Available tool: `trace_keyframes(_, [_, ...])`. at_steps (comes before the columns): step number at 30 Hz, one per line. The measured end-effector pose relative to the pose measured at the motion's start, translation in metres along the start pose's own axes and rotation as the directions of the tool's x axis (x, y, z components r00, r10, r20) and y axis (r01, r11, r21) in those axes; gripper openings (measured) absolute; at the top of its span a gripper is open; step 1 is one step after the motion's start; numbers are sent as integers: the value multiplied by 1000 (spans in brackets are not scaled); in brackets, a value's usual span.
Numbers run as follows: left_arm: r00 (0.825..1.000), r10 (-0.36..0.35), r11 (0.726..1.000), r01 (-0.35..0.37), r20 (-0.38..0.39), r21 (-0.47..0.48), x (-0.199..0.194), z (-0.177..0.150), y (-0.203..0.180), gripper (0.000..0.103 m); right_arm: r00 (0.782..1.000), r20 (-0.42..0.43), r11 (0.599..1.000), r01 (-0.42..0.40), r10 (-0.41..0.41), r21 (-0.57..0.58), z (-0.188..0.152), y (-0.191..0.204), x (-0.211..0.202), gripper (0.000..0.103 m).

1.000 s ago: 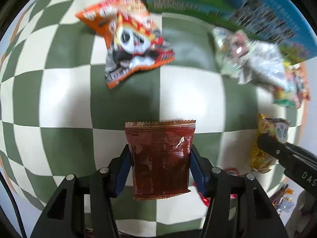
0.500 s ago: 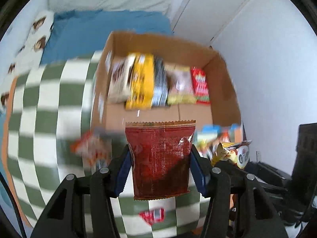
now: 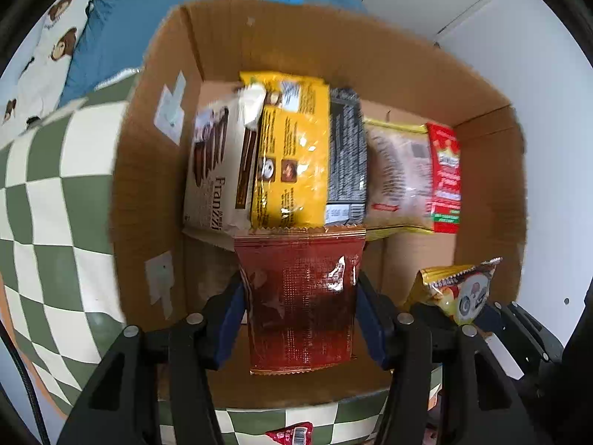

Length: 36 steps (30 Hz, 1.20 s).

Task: Organize snacks
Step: 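Carry both packets over the box toward the other snacks, then open left tool to drop the sauce packet while right tool drops the panda bag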

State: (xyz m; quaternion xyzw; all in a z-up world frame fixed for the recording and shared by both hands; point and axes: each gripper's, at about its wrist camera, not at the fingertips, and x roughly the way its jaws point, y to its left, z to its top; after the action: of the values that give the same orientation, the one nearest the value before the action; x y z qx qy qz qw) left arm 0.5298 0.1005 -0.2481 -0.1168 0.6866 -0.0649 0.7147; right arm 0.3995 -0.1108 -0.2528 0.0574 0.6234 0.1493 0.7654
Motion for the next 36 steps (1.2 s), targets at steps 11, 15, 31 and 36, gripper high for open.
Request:
trace_keyframes(11, [999,17,1000,-18,-41,-12,29,-1,7,78,989,-145,1000,17,-13,24,-2,-7,82,93])
trace_keyframes(15, [999,41,999,-40,-35,9,32,-3,-1,88,985,-162,998,59,-54,24,-5,-13,83,93])
trace_keyframes(31, [967,108,991,-123,231,52,-28,-34,-19,89,986,-18,985,168,-167,49,-24,-36,27,94])
trace_keyframes(36, [929,131,984,-164,347,68,-54,-59,-24,89,977,74,979,200,-202,36,-41,-30,-5,94])
